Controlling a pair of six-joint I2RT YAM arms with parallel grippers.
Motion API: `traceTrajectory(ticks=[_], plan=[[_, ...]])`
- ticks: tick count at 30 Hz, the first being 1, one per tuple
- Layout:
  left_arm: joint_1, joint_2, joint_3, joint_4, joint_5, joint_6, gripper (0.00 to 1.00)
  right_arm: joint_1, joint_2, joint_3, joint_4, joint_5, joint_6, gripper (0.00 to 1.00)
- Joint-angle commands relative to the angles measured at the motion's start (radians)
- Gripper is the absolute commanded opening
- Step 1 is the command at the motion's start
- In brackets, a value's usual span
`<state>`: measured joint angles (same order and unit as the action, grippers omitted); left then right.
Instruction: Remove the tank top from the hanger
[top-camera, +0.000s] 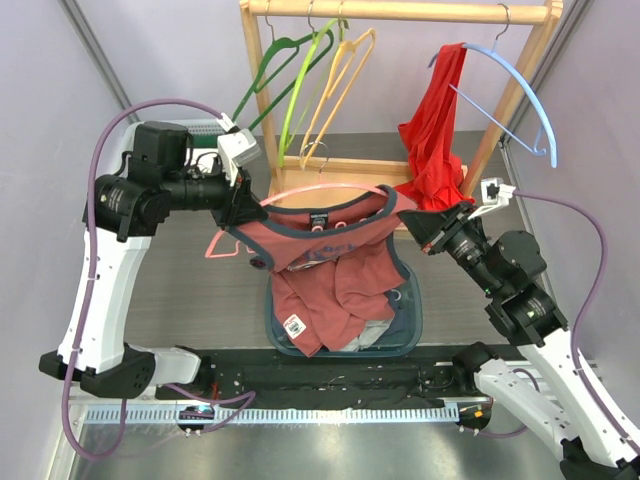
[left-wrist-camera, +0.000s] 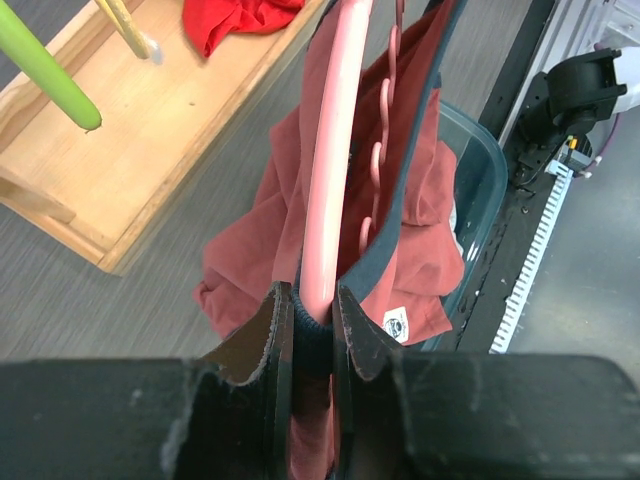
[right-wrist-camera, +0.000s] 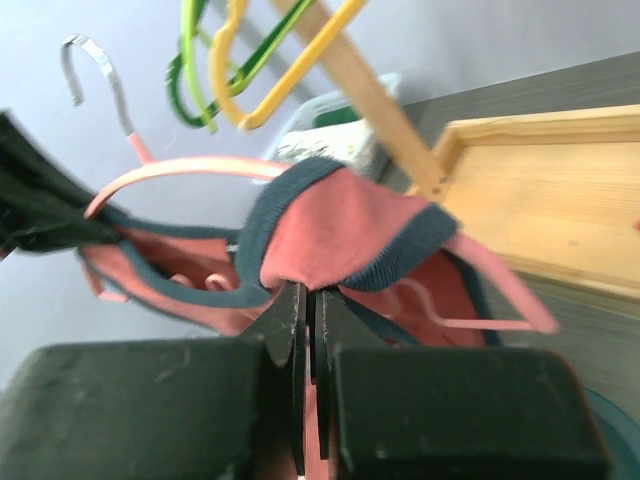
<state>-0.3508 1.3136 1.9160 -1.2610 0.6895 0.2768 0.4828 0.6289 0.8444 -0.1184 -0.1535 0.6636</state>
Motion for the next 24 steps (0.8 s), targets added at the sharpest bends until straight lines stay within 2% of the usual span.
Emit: traceTrajectory(ticks=[1,5,11,19,24], plan=[[0.001,-0.039,0.006,0.031,0.008,0.024,0.00,0.000,-0.029,0.061,-0.111,0.350,-0.045,0.01],[0.003,-0.047,0.035,0.009,0.019,0.028,0.00,0.000,-0.017,0.053,-0.159,0.547,-0.090,0.01],[0.001,-0.057,0.084,-0.032,0.048,0.033,0.00,-0.001,0.031,0.058,-0.256,0.689,-0.148,0.01],[0.001,-0.042,0.202,-0.106,0.110,0.056,0.00,-0.006,0.037,0.032,-0.339,0.701,-0.157,0.01],[0.001,-0.033,0.225,-0.081,0.055,0.041,0.00,-0.006,-0.009,-0.001,-0.377,0.631,-0.139,0.01]])
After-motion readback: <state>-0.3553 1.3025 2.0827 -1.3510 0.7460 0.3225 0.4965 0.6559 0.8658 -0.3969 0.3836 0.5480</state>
